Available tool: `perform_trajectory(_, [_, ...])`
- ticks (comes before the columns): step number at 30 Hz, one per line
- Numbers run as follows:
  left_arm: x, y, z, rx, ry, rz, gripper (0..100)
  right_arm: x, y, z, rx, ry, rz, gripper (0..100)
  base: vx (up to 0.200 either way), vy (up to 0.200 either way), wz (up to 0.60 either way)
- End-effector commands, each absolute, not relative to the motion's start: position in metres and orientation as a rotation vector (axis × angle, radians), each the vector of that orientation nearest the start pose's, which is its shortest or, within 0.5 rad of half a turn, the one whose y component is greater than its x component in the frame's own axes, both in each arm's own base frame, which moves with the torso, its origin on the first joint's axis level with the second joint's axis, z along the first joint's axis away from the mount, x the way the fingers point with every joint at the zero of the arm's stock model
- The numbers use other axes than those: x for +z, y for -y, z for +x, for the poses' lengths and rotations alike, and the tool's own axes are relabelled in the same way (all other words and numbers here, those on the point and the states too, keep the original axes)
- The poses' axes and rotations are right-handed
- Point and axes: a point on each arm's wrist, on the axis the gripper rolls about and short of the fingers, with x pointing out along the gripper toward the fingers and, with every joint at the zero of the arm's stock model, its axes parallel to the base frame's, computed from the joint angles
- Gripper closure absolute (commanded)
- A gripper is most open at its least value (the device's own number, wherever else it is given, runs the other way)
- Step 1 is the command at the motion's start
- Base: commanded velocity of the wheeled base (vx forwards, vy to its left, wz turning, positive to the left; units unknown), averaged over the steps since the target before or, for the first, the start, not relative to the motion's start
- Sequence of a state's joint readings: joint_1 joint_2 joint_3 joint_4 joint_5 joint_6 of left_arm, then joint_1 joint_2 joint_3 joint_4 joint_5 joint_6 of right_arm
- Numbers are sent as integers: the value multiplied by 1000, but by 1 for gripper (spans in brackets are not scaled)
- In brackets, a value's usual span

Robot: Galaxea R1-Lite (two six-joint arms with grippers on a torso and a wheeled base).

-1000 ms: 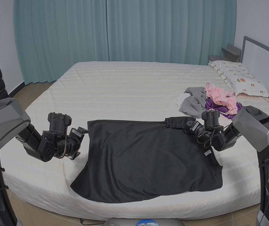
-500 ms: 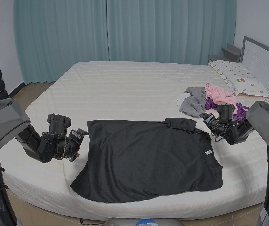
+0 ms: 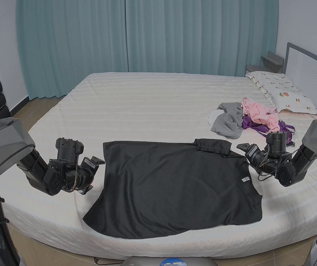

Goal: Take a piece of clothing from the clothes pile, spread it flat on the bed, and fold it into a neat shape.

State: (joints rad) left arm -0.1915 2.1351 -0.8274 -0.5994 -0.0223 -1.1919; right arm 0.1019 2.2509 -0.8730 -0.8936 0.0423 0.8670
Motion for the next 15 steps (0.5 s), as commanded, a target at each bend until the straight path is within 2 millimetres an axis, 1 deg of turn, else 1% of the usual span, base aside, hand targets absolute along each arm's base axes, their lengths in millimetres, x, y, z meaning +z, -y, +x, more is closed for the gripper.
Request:
perform_trajectory(1, [36,69,343,242,-754,-1058,0,43,-49,335,11,-526,862,0,0,0,0])
perform_trajectory(3, [36,69,342,242,-758,-1056,0,39,-54,320,18,-558,880,0,0,0,0])
perform_trajectory(4, [36,69,342,243,-758,-1058,0,38,-56,317,25,-567,894,0,0,0,0])
perform_trajectory(10, [35,69,342,242,-760,-1056,0,33,-57,309,32,-595,916,0,-200,0,0])
perform_trajectory(15, [35,69,342,239,-763,-1061,0,31,-56,305,25,-603,919,0,0,0,0])
